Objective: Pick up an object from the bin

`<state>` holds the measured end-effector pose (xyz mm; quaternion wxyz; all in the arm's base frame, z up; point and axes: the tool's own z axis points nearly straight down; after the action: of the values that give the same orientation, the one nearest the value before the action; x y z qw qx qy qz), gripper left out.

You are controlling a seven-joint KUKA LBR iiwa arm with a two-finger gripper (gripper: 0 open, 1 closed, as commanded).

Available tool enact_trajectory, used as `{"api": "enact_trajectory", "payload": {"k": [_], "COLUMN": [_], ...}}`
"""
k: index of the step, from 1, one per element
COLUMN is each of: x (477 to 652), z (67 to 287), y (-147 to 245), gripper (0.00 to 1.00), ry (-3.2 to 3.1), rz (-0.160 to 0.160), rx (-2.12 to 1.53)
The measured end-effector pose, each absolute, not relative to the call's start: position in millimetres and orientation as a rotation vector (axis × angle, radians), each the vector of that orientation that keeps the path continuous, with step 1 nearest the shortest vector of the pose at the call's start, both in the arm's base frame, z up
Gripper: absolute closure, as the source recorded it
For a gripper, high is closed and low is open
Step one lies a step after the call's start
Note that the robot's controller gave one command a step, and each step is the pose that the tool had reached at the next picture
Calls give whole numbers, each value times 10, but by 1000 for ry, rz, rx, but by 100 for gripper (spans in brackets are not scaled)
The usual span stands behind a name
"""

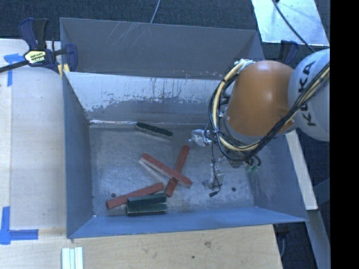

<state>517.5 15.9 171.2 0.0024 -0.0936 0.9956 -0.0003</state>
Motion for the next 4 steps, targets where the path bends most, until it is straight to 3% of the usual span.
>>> {"api": "enact_trajectory", "payload": {"k": [1, 2, 3, 4], "x": [5262, 5416, 5399, 5459], "z": [1597, 1559, 933, 742], "y": [322, 356, 463, 399], "gripper": [0, 0, 0, 100], "ry": [3136, 3135, 3064, 3113], "rz": [1, 0, -2, 1], "rx": [79, 118, -676, -451]}}
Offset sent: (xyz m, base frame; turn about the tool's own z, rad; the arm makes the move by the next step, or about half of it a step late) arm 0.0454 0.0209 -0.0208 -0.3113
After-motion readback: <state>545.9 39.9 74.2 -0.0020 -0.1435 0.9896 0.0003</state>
